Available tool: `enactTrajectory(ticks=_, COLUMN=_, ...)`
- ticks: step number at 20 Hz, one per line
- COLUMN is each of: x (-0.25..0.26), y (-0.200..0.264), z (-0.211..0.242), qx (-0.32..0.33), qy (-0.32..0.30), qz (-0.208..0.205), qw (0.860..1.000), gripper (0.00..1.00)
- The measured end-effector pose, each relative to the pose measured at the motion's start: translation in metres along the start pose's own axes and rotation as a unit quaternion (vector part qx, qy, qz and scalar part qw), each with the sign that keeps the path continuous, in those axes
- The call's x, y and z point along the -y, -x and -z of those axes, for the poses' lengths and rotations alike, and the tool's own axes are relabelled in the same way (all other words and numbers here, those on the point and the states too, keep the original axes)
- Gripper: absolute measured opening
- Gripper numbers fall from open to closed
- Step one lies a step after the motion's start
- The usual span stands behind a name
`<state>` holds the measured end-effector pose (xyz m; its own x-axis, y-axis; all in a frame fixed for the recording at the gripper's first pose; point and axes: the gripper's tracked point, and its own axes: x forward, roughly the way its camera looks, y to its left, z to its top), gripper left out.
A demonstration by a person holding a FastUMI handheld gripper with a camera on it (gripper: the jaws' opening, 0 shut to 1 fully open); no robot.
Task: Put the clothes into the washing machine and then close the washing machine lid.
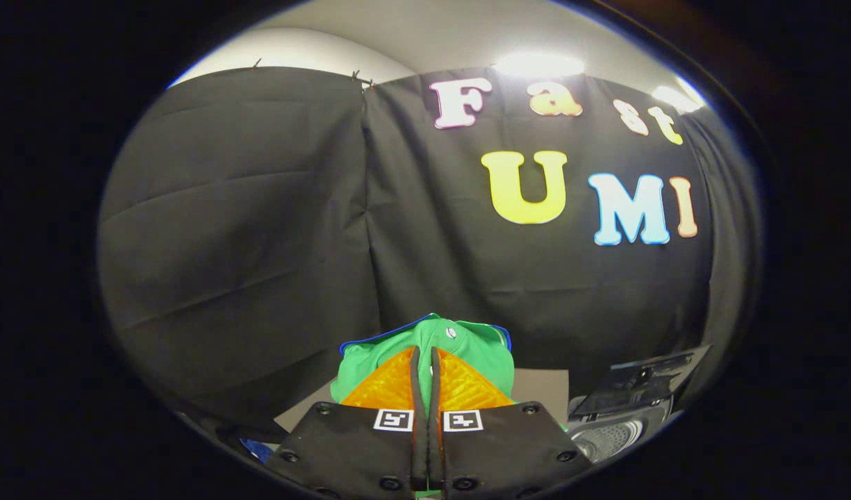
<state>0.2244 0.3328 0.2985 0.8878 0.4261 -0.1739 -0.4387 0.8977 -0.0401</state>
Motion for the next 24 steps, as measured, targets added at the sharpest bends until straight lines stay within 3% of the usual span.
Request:
enactTrajectory(ticks=4, x=-0.006, y=0.024, z=-0.036, qx=0.036, qy=0.024, qz=0.005, qw=0.999, gripper=0.02)
enactTrajectory(ticks=10, x=0.016, y=0.04, z=-0.041, qx=0.04, qy=0.017, qz=0.015, qw=0.999, gripper=0.02)
enactTrajectory(ticks=18, x=0.117, y=0.079, z=-0.055, qx=0.068, qy=0.019, qz=0.081, qw=0.994, gripper=0.02)
enactTrajectory(ticks=24, x=0.213, y=0.103, z=-0.048, qx=0.068, qy=-0.023, qz=0.12, qw=0.99, gripper=0.02)
